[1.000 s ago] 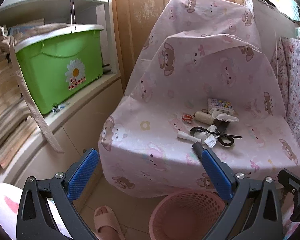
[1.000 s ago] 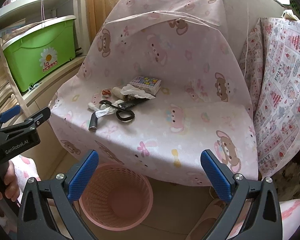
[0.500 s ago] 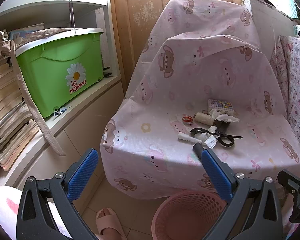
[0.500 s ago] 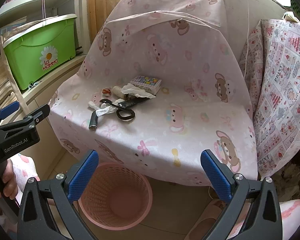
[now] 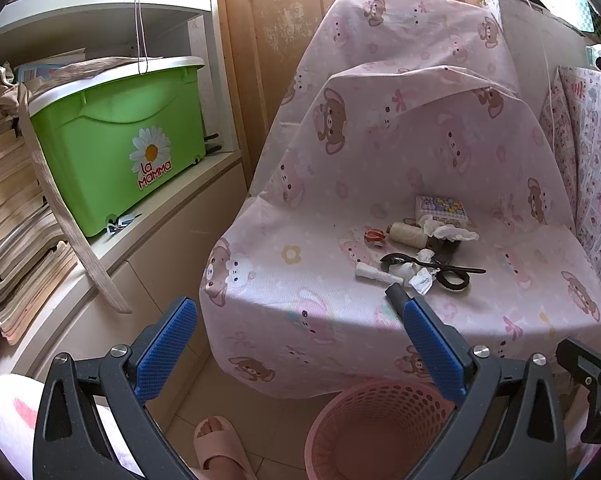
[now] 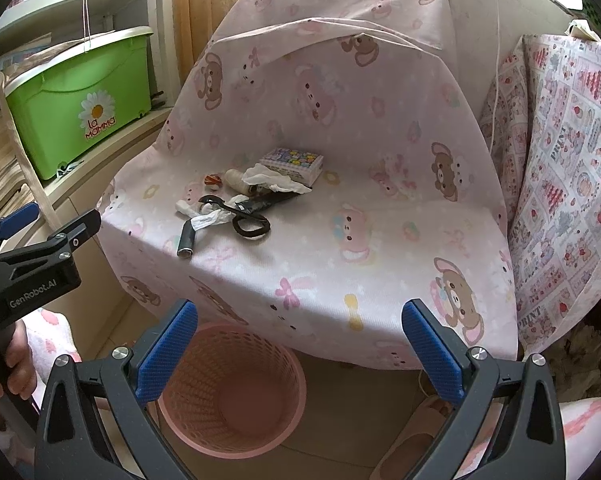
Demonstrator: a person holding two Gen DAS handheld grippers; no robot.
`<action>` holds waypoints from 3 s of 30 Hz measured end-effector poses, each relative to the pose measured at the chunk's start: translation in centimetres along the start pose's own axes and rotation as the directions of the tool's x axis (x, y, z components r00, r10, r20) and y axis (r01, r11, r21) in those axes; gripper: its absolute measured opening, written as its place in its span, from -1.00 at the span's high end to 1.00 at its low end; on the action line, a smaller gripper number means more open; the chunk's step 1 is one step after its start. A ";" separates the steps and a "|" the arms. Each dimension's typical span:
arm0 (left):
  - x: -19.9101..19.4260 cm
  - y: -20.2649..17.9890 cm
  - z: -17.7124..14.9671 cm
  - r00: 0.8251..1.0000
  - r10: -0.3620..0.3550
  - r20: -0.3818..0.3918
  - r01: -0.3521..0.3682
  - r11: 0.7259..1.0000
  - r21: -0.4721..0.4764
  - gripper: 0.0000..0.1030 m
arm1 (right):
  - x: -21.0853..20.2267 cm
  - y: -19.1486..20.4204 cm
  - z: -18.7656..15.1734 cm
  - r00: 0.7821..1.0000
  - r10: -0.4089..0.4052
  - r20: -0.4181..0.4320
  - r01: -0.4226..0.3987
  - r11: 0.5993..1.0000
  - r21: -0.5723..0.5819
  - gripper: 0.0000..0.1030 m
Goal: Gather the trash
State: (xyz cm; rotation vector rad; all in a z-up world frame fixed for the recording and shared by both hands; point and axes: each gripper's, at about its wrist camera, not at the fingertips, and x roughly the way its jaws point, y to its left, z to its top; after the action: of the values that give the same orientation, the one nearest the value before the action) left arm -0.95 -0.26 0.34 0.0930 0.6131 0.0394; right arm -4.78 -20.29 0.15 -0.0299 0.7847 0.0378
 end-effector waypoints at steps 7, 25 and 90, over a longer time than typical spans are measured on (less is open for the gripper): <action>0.1 0.2 -0.1 1.000 0.008 0.004 -0.008 1.000 0.000 -0.99 | 0.1 0.0 0.0 1.000 0.000 -0.003 0.000 1.000 0.000 -1.00; 0.5 0.7 -0.3 0.999 0.040 0.001 -0.040 0.999 -0.014 -0.99 | 1.4 -0.5 0.1 0.998 0.020 -0.056 -0.018 0.999 0.045 -1.00; 6.4 0.3 0.7 0.983 -0.155 -0.097 0.142 0.982 -0.127 0.84 | 13.8 1.7 6.5 0.961 0.259 -0.101 -0.257 0.966 0.033 0.56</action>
State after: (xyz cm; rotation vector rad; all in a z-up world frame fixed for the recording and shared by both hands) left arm 4.67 0.41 -2.69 -0.0716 0.7212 -0.0644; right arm 9.47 -17.99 -5.01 0.0899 0.8902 0.2782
